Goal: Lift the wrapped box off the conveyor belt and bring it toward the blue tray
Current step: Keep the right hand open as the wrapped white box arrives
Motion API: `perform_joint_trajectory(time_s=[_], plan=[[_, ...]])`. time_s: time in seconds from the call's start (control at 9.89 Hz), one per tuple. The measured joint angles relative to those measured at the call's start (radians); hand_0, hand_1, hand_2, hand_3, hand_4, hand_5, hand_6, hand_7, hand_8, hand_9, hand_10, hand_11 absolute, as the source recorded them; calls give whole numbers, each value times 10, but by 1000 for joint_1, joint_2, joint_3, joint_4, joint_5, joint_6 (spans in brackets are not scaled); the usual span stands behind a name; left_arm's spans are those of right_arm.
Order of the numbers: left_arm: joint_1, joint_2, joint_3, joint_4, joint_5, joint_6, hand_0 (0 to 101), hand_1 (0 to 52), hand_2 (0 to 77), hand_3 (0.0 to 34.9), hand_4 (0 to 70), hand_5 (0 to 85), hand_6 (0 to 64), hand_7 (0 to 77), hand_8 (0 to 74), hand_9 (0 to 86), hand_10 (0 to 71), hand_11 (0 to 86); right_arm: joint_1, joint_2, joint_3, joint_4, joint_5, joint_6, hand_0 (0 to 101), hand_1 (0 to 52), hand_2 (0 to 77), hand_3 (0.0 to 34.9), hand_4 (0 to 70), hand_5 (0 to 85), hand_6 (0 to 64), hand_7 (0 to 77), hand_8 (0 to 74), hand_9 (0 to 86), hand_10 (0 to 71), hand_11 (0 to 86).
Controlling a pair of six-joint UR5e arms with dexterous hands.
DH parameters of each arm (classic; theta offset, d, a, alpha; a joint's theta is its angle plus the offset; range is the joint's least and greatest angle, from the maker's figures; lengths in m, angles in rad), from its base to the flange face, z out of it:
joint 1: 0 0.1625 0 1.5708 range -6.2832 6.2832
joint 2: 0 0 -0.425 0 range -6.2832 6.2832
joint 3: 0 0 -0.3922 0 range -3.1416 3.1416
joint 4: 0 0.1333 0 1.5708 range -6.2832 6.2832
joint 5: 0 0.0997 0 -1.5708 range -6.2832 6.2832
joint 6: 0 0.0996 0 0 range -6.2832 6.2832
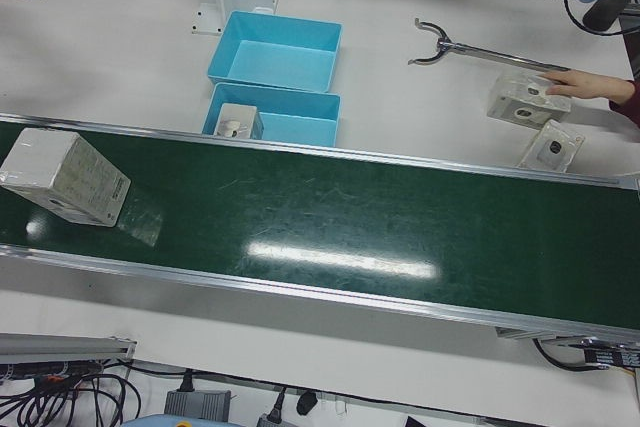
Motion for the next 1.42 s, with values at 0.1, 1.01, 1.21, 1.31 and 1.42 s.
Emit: perform_joint_trajectory(time_s=[0.1, 1.01, 1.21, 1.31, 1.42], plan=[[0, 0, 0, 0, 0, 0, 0, 0, 5, 0, 0, 11, 0, 0, 0, 0, 0, 0, -1, 0, 0, 0, 0, 0, 400, 93, 109, 0, 44, 82, 0, 0, 16, 16, 0, 16], [0, 0, 0, 0, 0, 0, 0, 0, 5, 0, 0, 11, 0, 5, 0, 0, 0, 0, -3, 3, -5, 0, 0, 0, 400, 93, 114, 0, 49, 87, 0, 0, 16, 16, 0, 16], [0, 0, 0, 0, 0, 0, 0, 0, 5, 0, 0, 11, 0, 0, 0, 0, 0, 0, -5, 7, -14, 0, 1, 0, 400, 93, 114, 0, 54, 93, 0, 0, 16, 16, 5, 16], [0, 0, 0, 0, 0, 0, 0, 0, 5, 0, 0, 11, 0, 5, 0, 0, 5, 0, -6, 8, -17, 0, 1, 0, 400, 93, 114, 0, 54, 93, 0, 0, 16, 16, 0, 16], [0, 0, 0, 0, 0, 0, 0, 0, 5, 0, 0, 11, 0, 0, 0, 0, 5, 0, -7, 9, -19, 0, 1, 0, 400, 93, 125, 0, 54, 93, 0, 0, 16, 16, 0, 16]])
